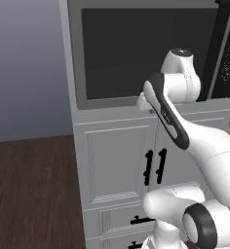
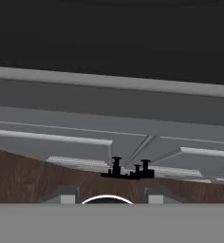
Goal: Open the microwave, place the bowl with waffle inside the microwave, then close the microwave door and turn it on.
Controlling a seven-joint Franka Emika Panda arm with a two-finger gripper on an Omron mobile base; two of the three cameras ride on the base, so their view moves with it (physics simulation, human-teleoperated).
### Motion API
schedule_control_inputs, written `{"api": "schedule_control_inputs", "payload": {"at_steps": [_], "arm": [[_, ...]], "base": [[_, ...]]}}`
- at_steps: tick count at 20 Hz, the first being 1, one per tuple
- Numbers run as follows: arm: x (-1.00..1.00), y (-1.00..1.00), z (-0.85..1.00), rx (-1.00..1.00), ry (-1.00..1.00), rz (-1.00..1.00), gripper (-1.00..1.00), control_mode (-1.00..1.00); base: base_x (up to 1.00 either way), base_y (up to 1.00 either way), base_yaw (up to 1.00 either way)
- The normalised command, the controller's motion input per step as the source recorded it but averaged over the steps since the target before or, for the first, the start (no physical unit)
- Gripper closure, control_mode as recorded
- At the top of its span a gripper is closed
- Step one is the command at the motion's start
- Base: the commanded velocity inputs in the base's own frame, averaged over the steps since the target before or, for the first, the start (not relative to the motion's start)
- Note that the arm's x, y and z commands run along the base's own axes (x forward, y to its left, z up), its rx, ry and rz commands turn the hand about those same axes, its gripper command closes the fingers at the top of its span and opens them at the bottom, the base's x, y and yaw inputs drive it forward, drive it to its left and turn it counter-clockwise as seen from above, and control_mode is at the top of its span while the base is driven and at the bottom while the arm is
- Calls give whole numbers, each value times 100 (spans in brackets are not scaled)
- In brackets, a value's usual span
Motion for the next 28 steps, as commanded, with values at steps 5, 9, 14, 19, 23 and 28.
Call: {"api": "schedule_control_inputs", "payload": {"at_steps": [5, 9, 14, 19, 23, 28], "arm": [[-41, 0, -3, 0, -1, 0, -100, -100], [-68, 0, -26, 0, 0, 0, -100, -100], [-53, 0, -43, 0, 0, 0, -100, -100], [-35, 0, -33, 0, 0, 0, -100, -100], [-13, -3, -1, 1, 0, 0, -100, 100], [0, 0, 0, 0, 0, 0, -100, 100]], "base": [[0, 0, 0], [0, 0, 0], [0, 0, 0], [0, 0, 0], [-8, -9, 0], [-9, -38, 0]]}}
